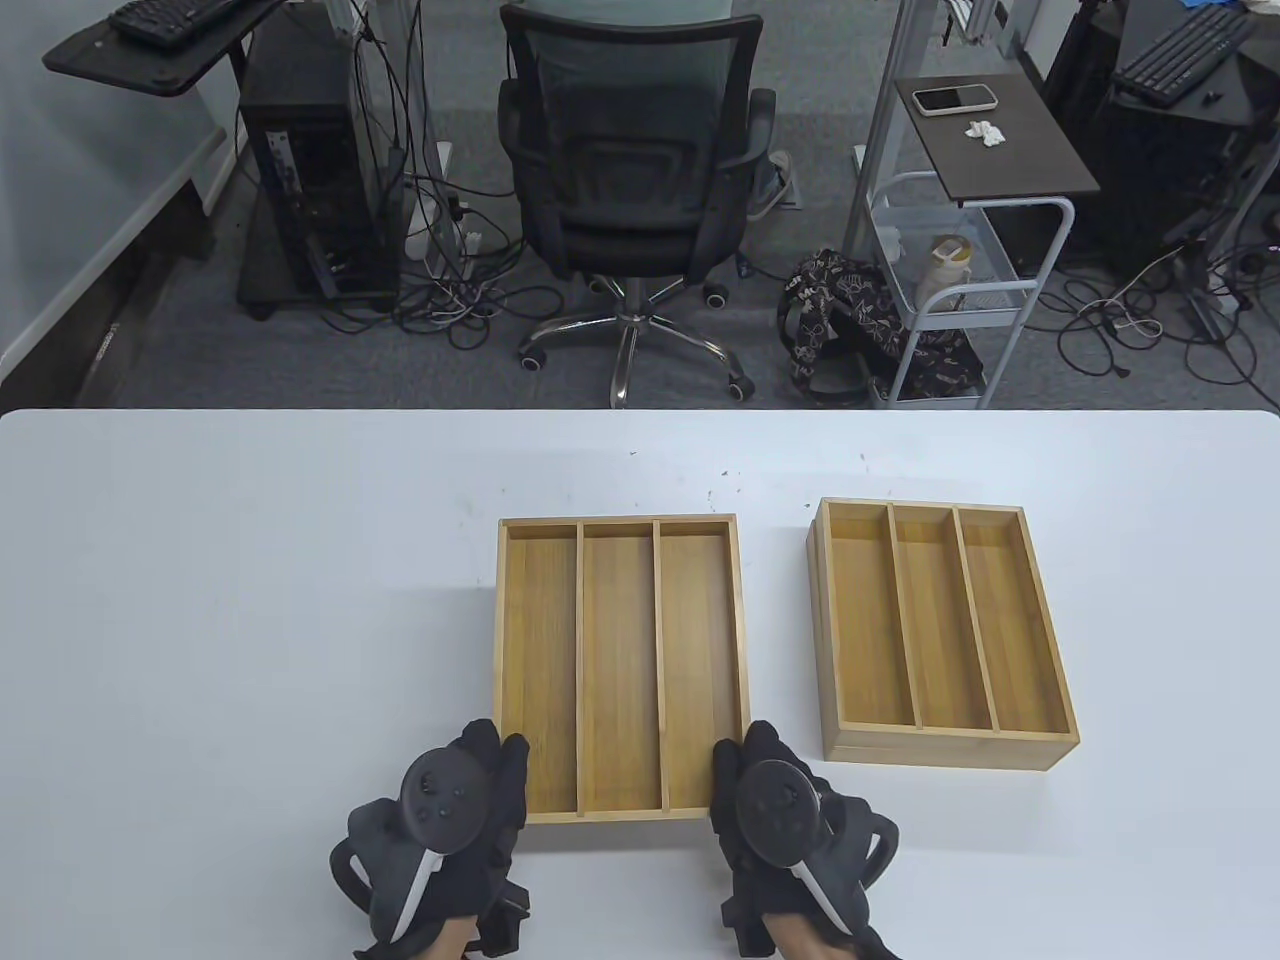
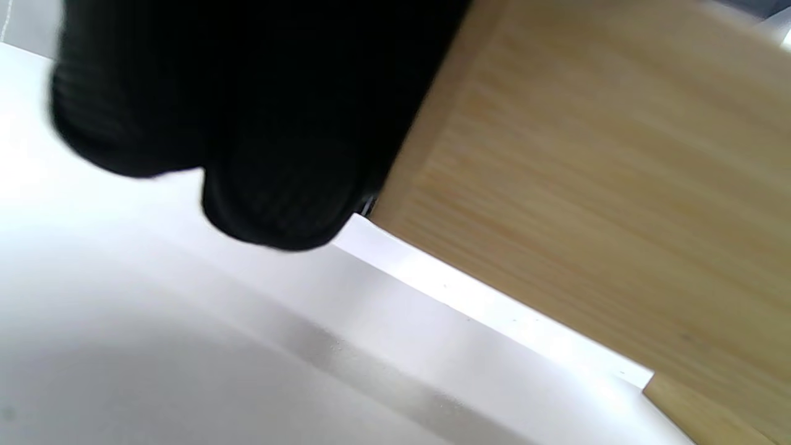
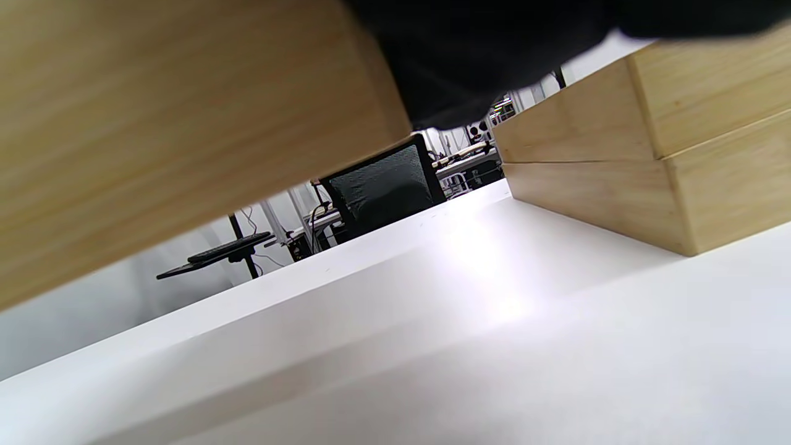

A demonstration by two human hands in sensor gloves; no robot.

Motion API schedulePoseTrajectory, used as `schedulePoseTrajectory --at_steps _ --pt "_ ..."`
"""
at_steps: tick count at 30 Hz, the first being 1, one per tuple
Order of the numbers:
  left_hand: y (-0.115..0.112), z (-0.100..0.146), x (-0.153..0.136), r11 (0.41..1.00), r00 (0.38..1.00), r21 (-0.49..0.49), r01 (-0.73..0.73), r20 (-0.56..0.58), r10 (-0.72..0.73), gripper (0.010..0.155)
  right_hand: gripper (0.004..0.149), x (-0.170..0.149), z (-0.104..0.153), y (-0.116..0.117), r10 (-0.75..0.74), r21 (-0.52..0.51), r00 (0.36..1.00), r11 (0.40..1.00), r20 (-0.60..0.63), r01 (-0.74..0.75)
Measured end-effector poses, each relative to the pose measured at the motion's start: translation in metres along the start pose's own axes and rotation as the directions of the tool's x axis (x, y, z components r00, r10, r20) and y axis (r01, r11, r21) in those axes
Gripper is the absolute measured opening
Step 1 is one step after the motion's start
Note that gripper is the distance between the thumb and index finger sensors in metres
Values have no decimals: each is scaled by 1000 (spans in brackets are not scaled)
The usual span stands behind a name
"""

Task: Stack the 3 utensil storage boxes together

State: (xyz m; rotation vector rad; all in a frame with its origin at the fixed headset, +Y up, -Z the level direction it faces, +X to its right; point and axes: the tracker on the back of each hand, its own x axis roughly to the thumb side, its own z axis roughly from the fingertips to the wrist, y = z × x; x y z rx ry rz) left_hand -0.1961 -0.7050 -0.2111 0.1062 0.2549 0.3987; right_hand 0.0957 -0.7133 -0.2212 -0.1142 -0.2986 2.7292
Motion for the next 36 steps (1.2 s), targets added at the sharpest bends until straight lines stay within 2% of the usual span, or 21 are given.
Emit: schedulePoseTrajectory --at_steps 5,11,16,21,29,36 --pt "3 1 -5 999 999 -26 -47 12 47 67 45 -13 -3 -7 0 -24 999 1000 -49 -1" --pt "-1 -11 -21 988 997 -154 17 -68 -28 81 45 -36 -10 -19 -9 -49 992 999 -123 3" --pt "-6 -17 -26 986 995 -163 46 -82 -60 82 44 -51 -19 -34 -46 -70 985 997 -169 34" --pt "-9 -18 -26 982 995 -180 51 -79 -66 83 43 -83 -39 -57 -62 -72 970 996 -235 47" --pt "-14 -19 -19 972 994 -220 78 -61 -94 83 43 -145 -66 -103 39 -28 949 998 -312 -50" --pt "-18 -20 -19 965 994 -256 63 -69 -83 82 43 -187 -82 -122 68 18 928 998 -366 -66"
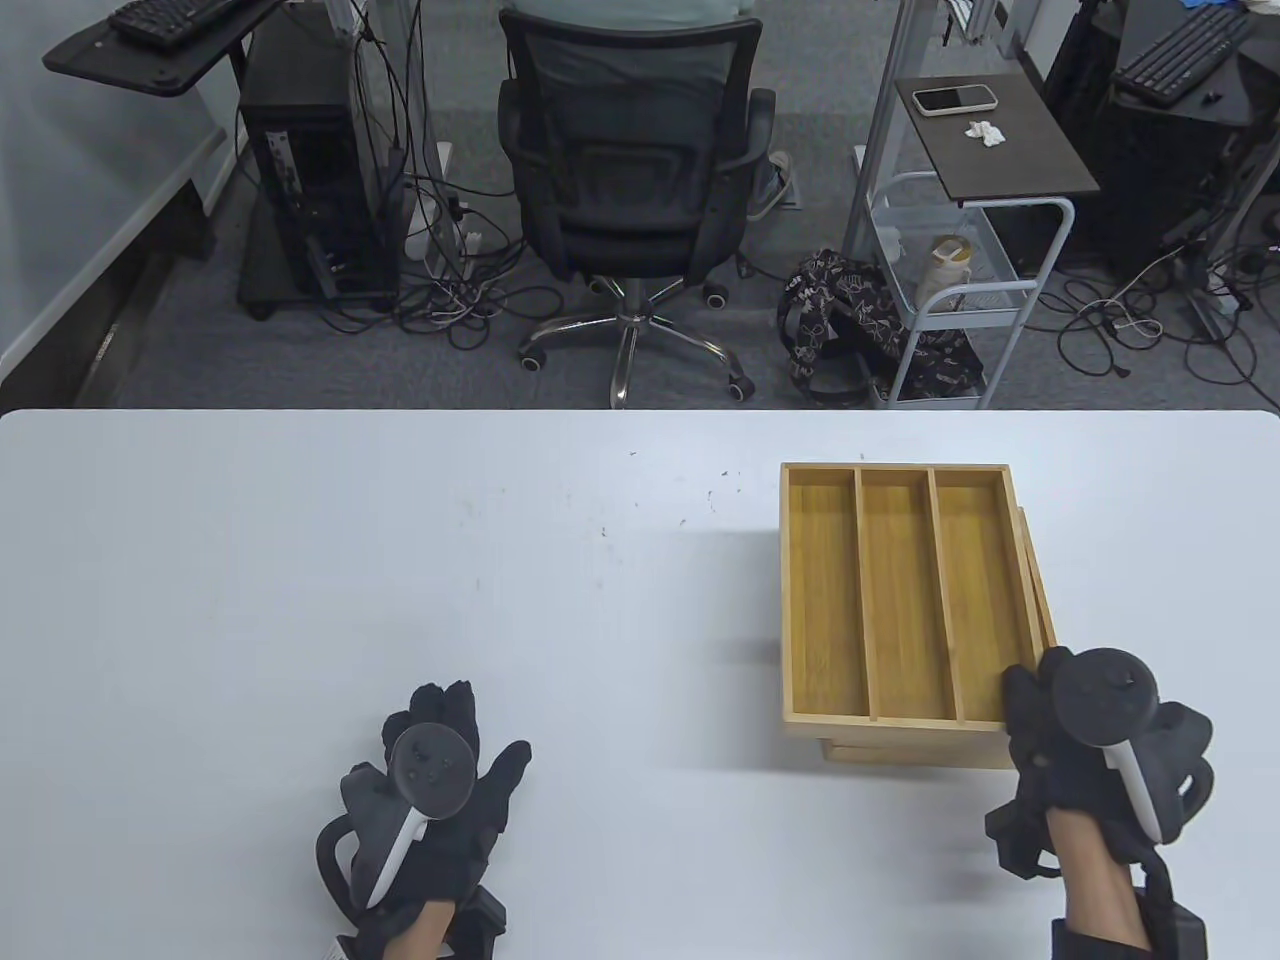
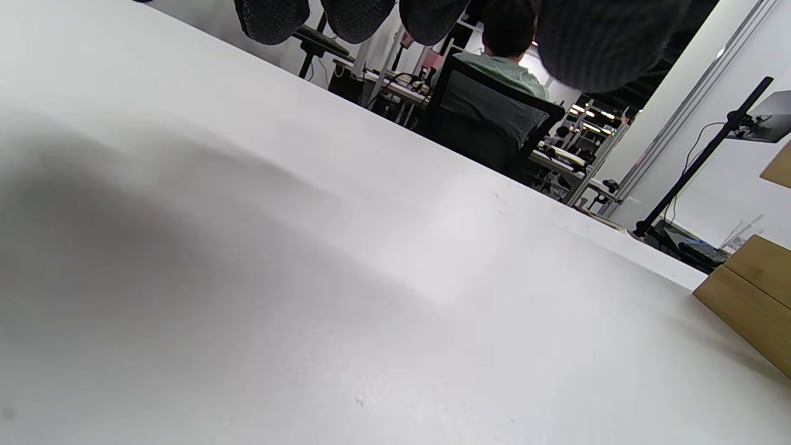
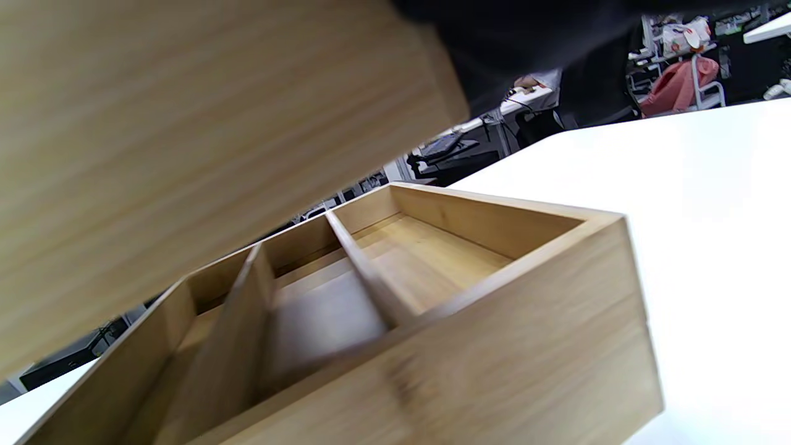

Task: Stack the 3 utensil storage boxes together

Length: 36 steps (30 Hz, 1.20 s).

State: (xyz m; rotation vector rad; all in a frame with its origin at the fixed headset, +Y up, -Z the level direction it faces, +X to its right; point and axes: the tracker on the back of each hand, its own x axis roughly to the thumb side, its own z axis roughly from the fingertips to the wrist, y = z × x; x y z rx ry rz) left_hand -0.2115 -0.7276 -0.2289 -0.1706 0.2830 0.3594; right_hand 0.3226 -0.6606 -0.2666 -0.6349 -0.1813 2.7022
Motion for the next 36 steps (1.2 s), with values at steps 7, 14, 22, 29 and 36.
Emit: schedulePoseTrajectory --at_steps 7,14,22,29,36 --pt "0 -1 -1 1000 1000 -15 2 -10 -2 82 43 -24 -28 -3 14 57 998 998 -54 -11" --pt "0 -2 0 1000 1000 -25 5 -18 -5 81 43 -37 -38 12 25 76 997 997 -80 -18" --pt "0 -3 -1 999 1000 -35 6 -29 -7 81 52 -38 -34 16 168 20 977 986 -133 -167" --pt "2 -1 2 999 1000 -39 -8 -16 7 81 67 -8 -8 -10 123 -137 989 982 -84 -133" --pt "9 11 7 999 998 -19 -46 33 46 81 77 64 52 -7 -13 -175 982 983 189 46"
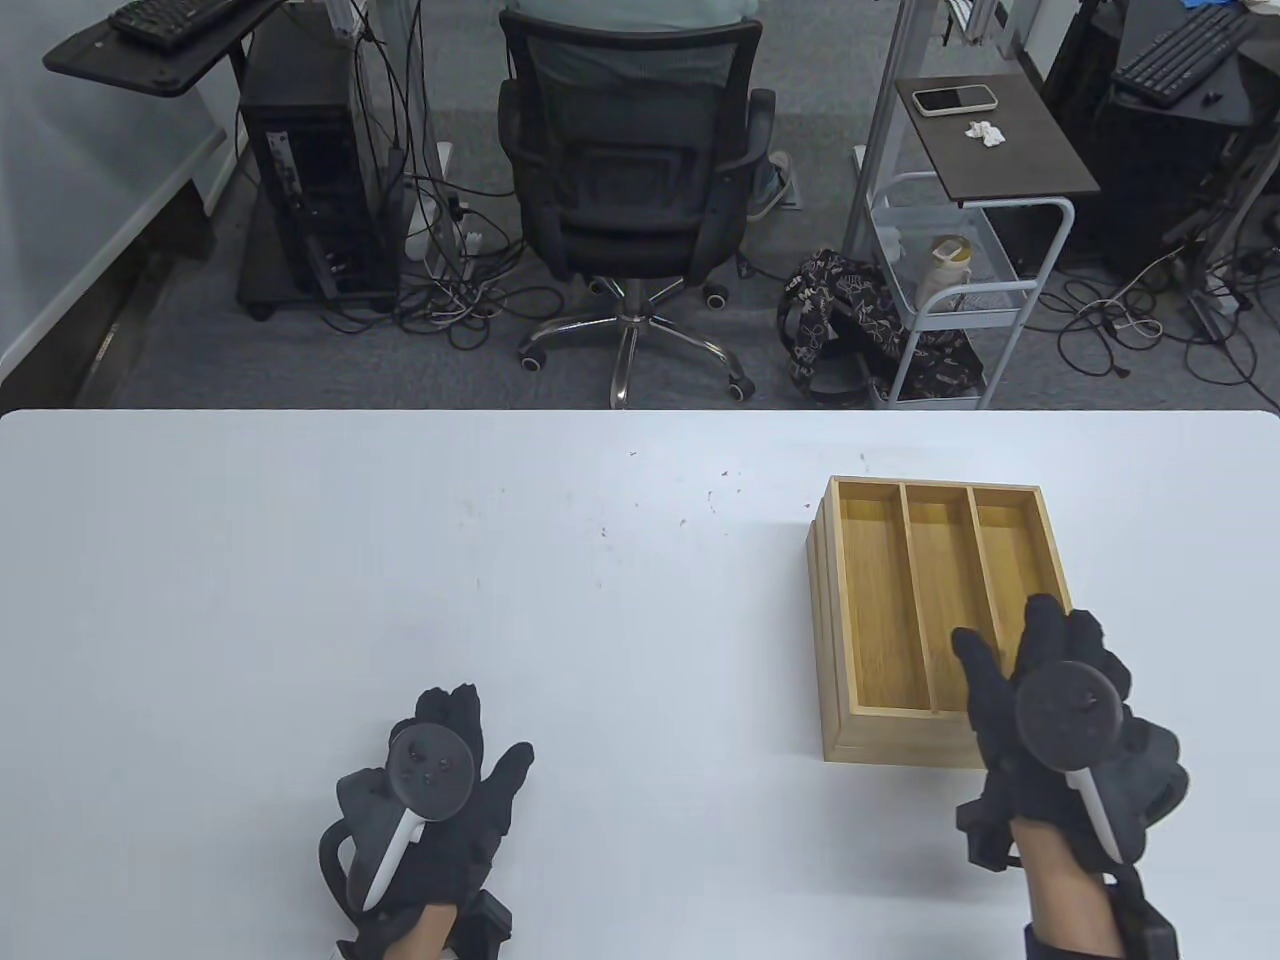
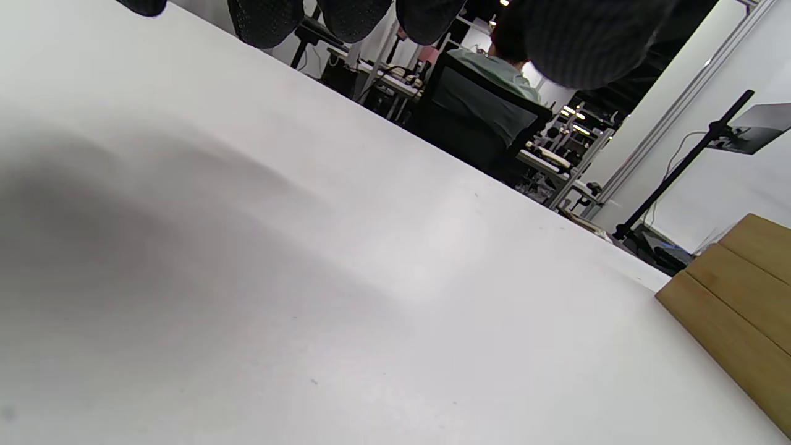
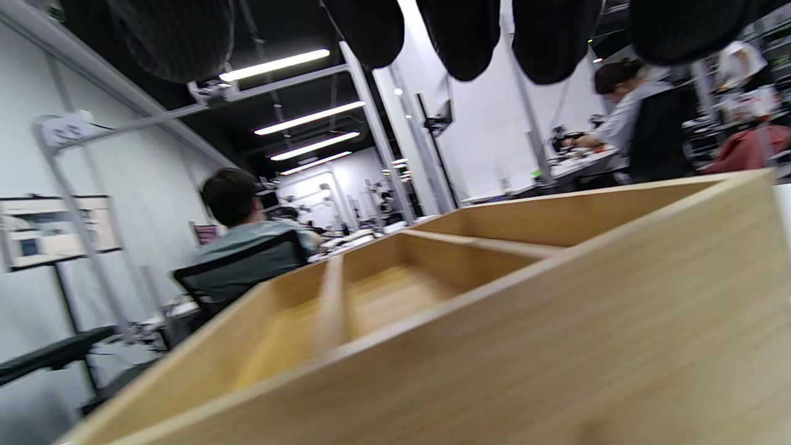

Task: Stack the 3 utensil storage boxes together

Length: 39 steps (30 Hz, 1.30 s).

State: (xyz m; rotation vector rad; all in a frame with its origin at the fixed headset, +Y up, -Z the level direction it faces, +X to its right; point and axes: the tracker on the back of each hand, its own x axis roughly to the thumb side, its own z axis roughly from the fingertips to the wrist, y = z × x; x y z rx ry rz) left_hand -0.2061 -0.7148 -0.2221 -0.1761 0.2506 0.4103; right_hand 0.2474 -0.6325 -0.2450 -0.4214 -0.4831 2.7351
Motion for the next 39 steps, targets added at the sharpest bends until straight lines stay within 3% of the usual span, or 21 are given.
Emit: schedulePoseTrajectory --at_steps 5,12,17,20,39 --pt "2 10 8 1000 999 10 -13 42 12 80 80 60 40 15 -31 -4 992 999 121 32" --pt "3 22 18 1000 996 30 -4 91 1 80 82 105 81 55 -94 67 956 995 279 78" --pt "-1 20 18 1000 996 -5 -15 88 16 79 81 111 100 83 -91 87 945 994 314 67" --pt "-1 19 16 1000 997 -3 -14 78 14 79 80 109 105 83 -56 59 939 998 338 38" --pt "-5 20 17 1000 998 -17 15 63 -14 78 78 104 112 91 -74 136 938 990 338 29"
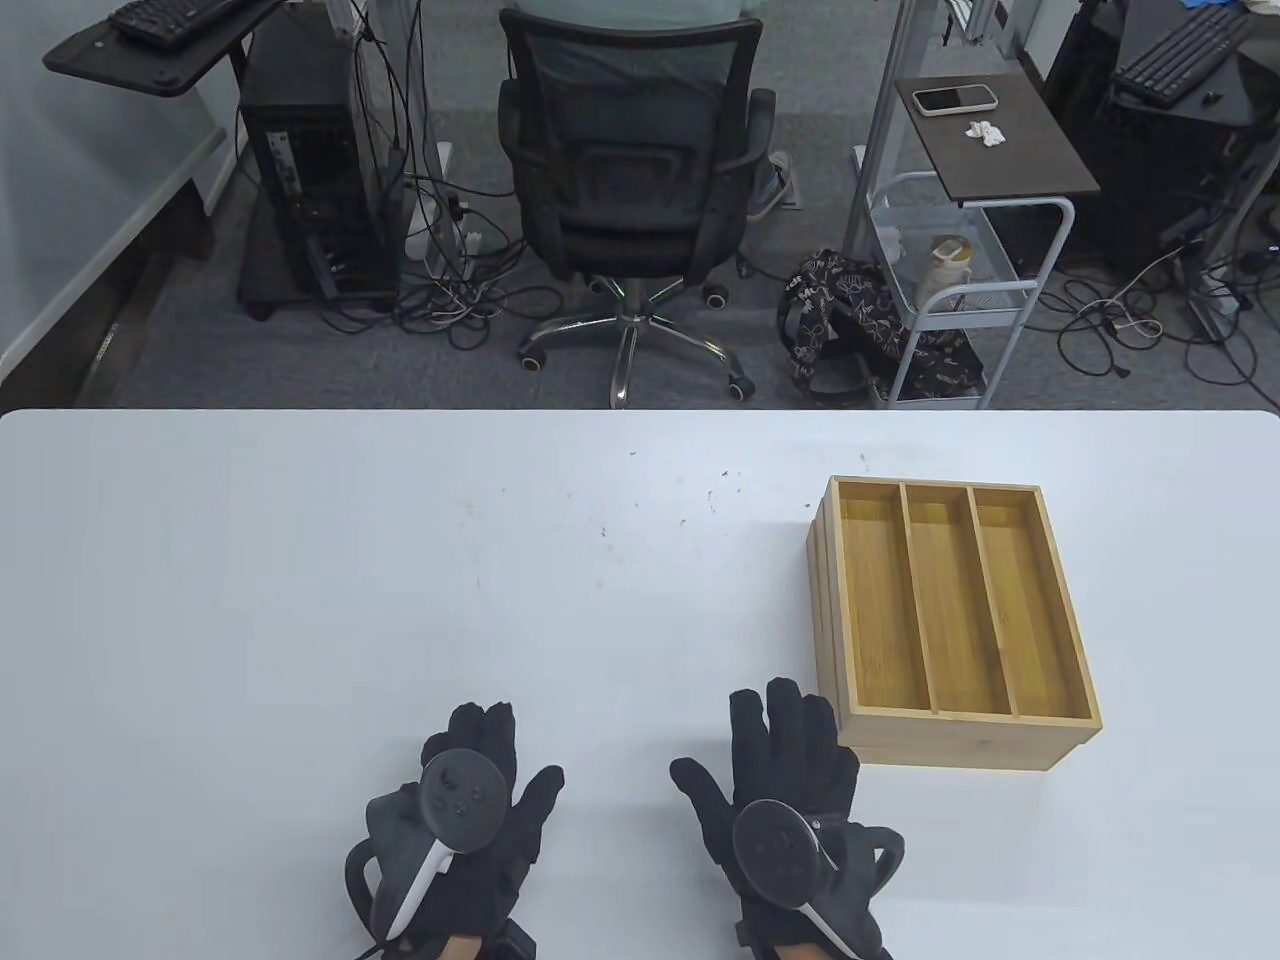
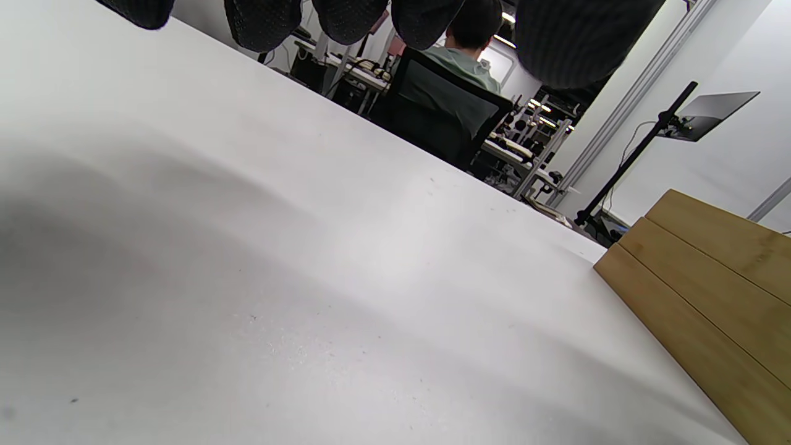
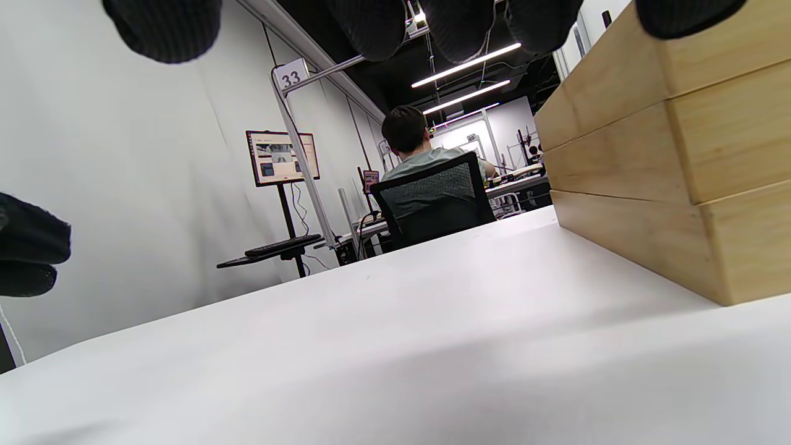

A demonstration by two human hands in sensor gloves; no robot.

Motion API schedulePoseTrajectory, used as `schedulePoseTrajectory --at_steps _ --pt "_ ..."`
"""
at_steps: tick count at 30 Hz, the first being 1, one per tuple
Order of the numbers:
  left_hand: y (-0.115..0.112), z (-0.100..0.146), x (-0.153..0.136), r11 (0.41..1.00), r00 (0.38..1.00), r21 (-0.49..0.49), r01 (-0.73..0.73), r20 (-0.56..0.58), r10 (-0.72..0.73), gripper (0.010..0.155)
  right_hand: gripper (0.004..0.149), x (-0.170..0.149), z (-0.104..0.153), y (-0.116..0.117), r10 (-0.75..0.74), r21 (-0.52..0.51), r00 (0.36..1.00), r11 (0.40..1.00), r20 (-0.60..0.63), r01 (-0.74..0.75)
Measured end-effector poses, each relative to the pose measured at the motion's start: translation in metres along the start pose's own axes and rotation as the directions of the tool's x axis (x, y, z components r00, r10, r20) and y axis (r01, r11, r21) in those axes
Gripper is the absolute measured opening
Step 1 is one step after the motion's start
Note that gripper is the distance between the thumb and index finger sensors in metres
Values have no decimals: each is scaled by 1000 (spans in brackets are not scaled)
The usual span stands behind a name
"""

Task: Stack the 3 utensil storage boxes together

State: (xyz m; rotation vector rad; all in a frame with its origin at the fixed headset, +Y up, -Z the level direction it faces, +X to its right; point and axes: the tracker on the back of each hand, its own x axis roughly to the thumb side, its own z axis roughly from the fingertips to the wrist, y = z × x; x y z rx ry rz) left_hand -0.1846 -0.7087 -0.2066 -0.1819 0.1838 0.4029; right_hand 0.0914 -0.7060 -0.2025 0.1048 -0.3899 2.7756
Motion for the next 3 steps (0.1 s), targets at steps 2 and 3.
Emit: schedulePoseTrajectory --at_steps 2,3 --pt "0 0 0 1000 1000 -6 3 -6 -3 78 77 0 0 0 1 3 1000 1000 -2 -1" --pt "0 0 0 1000 1000 -8 5 -8 -5 78 77 0 0 0 1 5 1000 1000 -3 -1"
